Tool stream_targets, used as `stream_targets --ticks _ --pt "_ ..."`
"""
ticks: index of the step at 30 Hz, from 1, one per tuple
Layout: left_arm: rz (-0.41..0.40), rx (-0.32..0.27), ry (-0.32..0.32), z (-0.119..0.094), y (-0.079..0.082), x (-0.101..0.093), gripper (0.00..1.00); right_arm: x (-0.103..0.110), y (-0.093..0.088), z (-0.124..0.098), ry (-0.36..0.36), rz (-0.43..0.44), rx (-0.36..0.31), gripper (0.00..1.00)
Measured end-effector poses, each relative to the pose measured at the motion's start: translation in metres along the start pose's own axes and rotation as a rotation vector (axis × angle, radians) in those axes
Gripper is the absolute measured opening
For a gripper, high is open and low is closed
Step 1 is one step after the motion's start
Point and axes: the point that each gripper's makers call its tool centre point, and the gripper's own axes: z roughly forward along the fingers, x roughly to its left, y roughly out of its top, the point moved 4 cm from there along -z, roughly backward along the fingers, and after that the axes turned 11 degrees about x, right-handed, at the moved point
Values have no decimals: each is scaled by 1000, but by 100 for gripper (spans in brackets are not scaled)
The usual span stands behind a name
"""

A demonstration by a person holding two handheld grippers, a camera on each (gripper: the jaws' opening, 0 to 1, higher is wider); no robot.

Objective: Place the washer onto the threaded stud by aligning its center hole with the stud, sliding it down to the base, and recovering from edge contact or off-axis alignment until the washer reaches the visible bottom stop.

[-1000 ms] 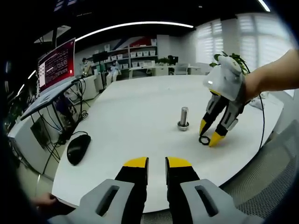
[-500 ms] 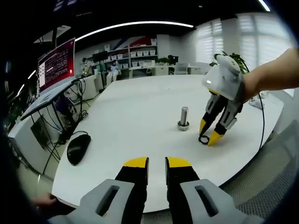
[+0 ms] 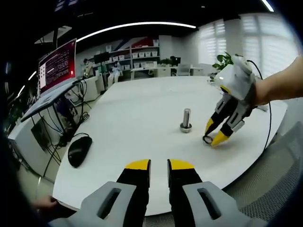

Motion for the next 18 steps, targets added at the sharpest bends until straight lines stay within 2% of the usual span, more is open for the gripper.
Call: stream_targets --ticks 6,18 --pt "0 1 0 0 0 0 12 -5 6 -14 -18 39 -23 23" --pt "3 7 0 0 -1 0 12 -25 18 -34 -55 29 -35 23"
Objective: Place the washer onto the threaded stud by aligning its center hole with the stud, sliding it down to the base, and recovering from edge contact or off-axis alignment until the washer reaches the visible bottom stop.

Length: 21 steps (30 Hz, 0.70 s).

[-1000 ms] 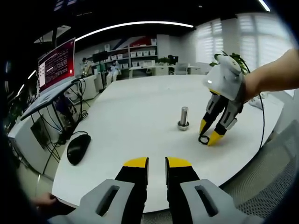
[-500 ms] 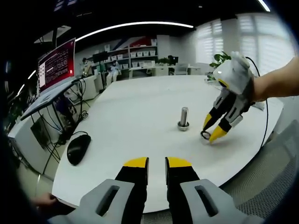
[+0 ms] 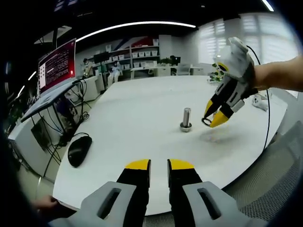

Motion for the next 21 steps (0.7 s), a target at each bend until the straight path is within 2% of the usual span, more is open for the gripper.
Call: stream_targets --ticks 6,10,21 --pt "1 2 0 0 0 0 12 -13 10 -9 -33 -65 3 23" --pt "1 2 -1 0 0 0 12 -18 19 -12 -26 -67 -7 23" --pt "0 -4 0 0 0 0 12 -36 39 -13 -63 -129 7 23"
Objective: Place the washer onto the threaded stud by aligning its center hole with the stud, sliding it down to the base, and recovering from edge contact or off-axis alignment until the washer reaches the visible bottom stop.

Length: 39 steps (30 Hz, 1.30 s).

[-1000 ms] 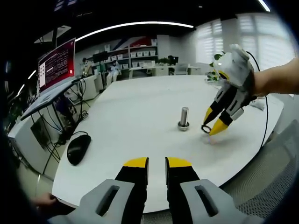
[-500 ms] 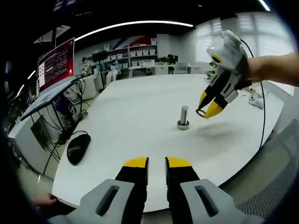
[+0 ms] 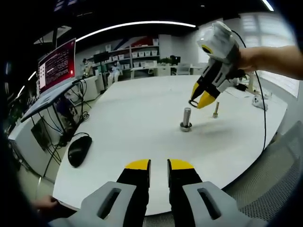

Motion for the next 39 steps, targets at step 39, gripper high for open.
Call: stream_targets --ticks 39 --pt "-4 -1 4 1 -1 1 12 6 -9 63 127 -114 256 24"
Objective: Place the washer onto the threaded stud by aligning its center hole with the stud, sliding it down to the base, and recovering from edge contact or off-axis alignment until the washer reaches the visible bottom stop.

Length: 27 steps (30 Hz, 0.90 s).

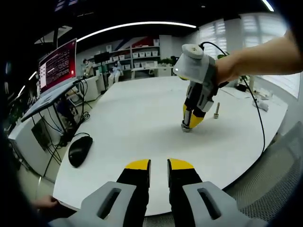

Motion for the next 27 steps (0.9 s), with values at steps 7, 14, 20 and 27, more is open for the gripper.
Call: stream_targets --ticks 7,14,20,27 --pt "4 4 -4 0 -1 -1 12 1 -18 -8 -51 55 -6 27" --pt "-1 -24 -25 -1 3 -3 12 25 -43 -52 -90 222 -228 33" --pt "5 -32 -37 -2 4 -5 12 67 -87 -91 -87 464 -453 35" --pt "6 -54 -52 -5 8 -8 14 112 -149 -101 -213 687 -571 43"
